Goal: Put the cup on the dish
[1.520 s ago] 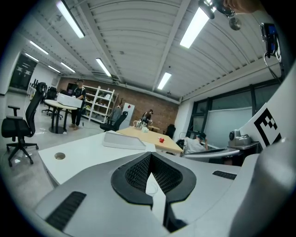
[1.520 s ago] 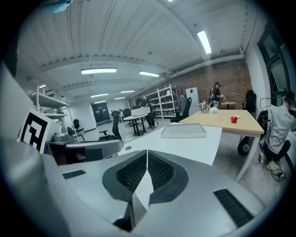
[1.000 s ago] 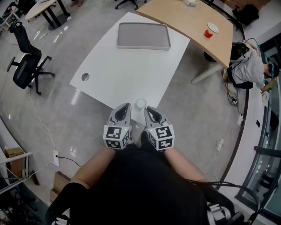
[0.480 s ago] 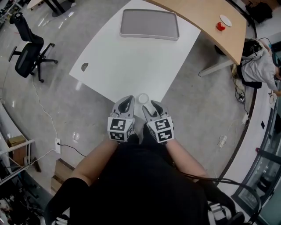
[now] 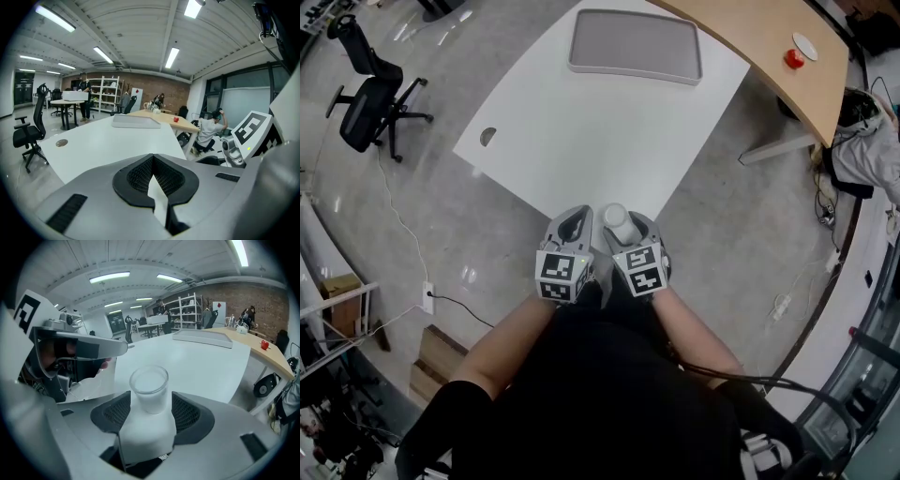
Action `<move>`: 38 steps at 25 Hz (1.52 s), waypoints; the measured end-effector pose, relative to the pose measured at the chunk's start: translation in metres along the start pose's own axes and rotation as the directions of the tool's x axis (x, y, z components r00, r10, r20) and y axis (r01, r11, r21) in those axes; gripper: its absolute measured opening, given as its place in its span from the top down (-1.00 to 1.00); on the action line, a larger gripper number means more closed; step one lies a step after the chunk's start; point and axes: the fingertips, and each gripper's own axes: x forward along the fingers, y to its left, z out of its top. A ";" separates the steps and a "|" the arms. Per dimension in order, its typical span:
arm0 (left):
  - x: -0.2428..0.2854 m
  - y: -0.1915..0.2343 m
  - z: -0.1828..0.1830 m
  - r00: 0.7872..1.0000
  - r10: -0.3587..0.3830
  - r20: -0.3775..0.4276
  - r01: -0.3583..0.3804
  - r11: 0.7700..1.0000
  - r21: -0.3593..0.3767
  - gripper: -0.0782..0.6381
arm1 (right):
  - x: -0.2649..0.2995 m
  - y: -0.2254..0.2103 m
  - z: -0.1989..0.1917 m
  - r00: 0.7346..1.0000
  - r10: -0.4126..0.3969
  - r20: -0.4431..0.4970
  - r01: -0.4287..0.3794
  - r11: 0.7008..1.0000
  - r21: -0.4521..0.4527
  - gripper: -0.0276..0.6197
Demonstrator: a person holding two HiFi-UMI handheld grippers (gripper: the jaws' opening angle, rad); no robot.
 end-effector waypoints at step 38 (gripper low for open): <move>0.016 -0.005 0.019 1.000 0.021 0.006 -0.021 0.999 -0.025 0.79 | -0.012 -0.023 0.043 0.999 0.006 0.045 -0.004 0.999 -0.040 0.19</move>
